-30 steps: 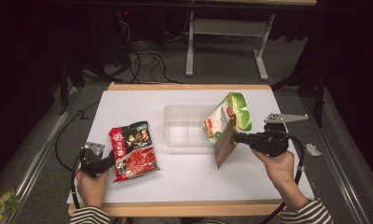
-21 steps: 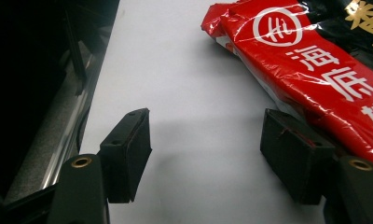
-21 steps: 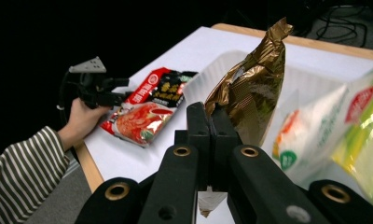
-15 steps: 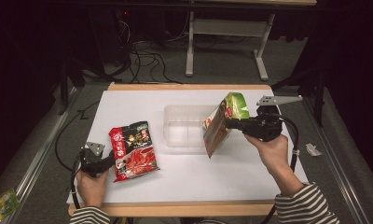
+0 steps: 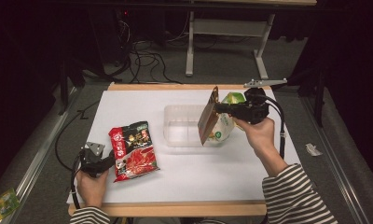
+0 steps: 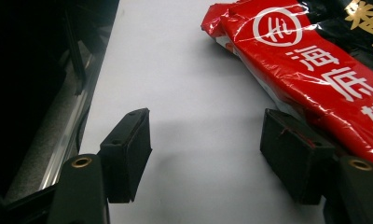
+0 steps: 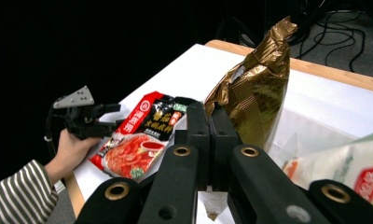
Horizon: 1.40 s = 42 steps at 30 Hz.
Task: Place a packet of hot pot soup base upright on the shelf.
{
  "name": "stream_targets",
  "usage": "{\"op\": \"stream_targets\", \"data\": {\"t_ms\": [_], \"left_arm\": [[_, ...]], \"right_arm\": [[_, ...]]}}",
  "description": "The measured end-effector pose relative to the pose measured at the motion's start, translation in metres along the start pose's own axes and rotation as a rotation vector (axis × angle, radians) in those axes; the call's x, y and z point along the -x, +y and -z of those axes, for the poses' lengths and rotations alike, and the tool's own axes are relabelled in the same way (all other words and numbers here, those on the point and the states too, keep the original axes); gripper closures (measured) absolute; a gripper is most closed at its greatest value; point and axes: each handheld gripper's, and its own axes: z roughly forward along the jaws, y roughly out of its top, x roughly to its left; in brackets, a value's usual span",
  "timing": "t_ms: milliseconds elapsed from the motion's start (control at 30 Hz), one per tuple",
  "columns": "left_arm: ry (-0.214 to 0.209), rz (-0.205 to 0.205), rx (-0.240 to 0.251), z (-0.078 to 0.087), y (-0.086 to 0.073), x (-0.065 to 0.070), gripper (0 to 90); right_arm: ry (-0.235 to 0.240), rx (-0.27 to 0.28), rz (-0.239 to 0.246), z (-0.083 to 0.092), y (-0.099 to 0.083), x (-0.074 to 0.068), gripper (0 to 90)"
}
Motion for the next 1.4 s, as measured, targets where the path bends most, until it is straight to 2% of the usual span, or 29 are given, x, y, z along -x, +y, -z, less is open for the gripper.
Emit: {"op": "stream_targets", "data": {"t_ms": [267,467,567,667,1000,1133,1200,1400], "left_arm": [[0.000,-0.001,-0.001,0.000,0.000,0.000,33.6],[0.000,-0.001,-0.001,0.000,0.000,0.000,33.6],[0.001,-0.001,-0.001,0.000,0.000,0.000,33.6],[0.001,-0.001,-0.001,0.000,0.000,0.000,33.6],[0.001,-0.001,-0.001,0.000,0.000,0.000,33.6],[0.000,-0.001,0.000,0.000,0.000,0.000,33.6],[0.001,0.000,0.000,0.000,0.000,0.000,33.6],[0.001,0.000,-0.001,0.000,0.000,0.000,33.6]], "right_arm": [[-0.039,-0.017,0.001,-0.028,0.007,0.007,90.0],[-0.070,-0.021,-0.025,-0.051,0.004,0.017,90.0],[-0.075,-0.025,-0.031,-0.057,0.002,0.020,90.0],[-0.088,-0.033,-0.020,-0.064,-0.001,0.023,90.0],[-0.115,-0.045,-0.021,-0.083,-0.006,0.026,90.0],[-0.117,-0.061,-0.052,-0.089,-0.016,0.033,90.0],[-0.109,-0.044,-0.072,-0.087,-0.018,0.036,90.0],[-0.146,-0.065,-0.059,-0.081,-0.018,0.040,87.7]]}}
